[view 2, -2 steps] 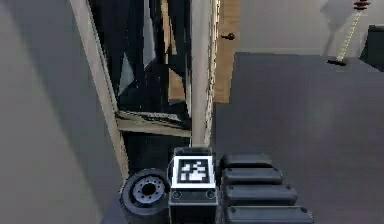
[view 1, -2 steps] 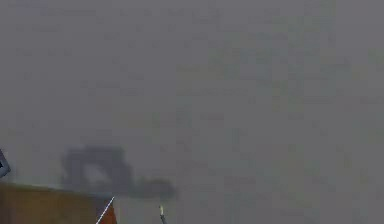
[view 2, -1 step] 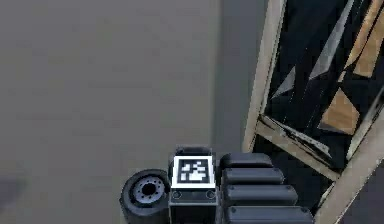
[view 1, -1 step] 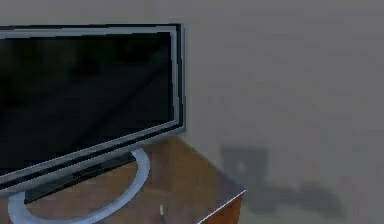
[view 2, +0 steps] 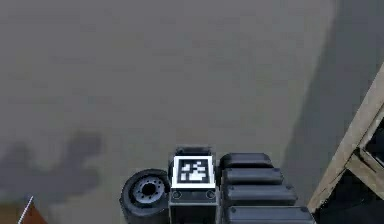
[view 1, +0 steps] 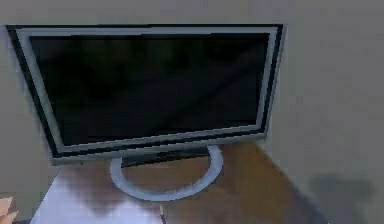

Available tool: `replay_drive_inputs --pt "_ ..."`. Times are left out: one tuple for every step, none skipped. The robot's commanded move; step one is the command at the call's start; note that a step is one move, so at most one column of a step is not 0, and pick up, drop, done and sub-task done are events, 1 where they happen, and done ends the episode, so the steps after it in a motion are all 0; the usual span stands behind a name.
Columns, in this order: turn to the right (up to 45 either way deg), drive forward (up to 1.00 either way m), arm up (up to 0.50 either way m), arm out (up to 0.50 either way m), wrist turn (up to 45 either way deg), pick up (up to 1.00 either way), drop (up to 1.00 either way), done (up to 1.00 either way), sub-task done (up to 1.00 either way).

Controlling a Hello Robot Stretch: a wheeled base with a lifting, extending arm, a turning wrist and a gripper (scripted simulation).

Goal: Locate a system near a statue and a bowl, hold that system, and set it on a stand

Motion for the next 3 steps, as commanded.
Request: replay_drive_inputs --pt "45.0 0.0 0.0 0.0 0.0 0.0 0.0 0.0 0.0" --pt "45.0 0.0 0.0 0.0 0.0 0.0 0.0 0.0 0.0" --pt "45.0 0.0 0.0 0.0 0.0 0.0 0.0 0.0 0.0"
